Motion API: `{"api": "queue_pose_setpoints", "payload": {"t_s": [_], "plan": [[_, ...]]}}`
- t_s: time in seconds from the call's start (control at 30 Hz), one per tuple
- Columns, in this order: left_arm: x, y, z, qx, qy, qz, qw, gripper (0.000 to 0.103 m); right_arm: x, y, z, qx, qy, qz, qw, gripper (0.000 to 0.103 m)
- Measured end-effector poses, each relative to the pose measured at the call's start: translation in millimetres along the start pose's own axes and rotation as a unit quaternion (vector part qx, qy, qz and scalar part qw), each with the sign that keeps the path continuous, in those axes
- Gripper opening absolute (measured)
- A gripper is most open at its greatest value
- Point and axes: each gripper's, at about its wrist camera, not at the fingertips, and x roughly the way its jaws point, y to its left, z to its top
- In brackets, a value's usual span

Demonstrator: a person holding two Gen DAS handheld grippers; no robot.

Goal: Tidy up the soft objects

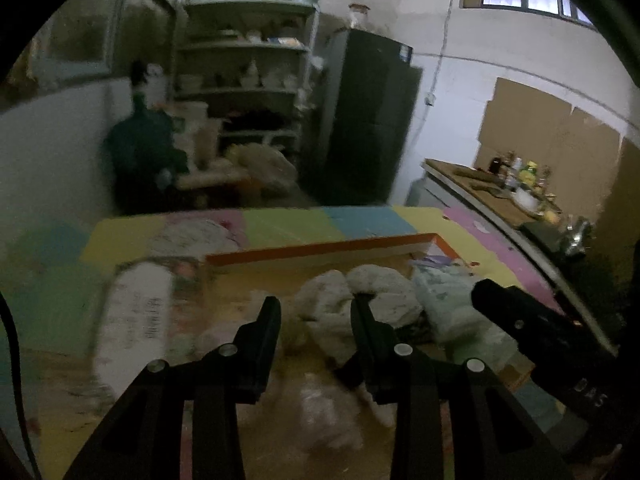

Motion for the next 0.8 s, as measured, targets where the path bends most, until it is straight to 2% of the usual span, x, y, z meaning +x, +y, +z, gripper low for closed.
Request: {"api": "queue_pose_setpoints", "payload": {"t_s": [0.2,0.4,0.63,0.8], "plan": [[-38.3,3.5,-9.8,0.013,-0.049,0.061,0.9968,0.036,-18.6,22.9,-6.7,-0.024,-0.017,-0.011,1.000,0.071],[-65.1,15.6,-17.9,0.004,-0.064,0.067,0.9957,0.036,-39.5,46.6,-16.5,-0.038,-0.033,-0.024,0.998,0.071],[-98.0,28.9,-34.1,-0.004,-0.081,0.095,0.9922,0.036,-58.9,77.1,-31.6,-0.066,-0.051,-0.027,0.996,0.071],[-119.5,40.2,-49.6,-0.015,-0.087,0.112,0.9898,0.036,-70.9,98.8,-48.1,-0.076,-0.055,-0.012,0.995,0.071]]}}
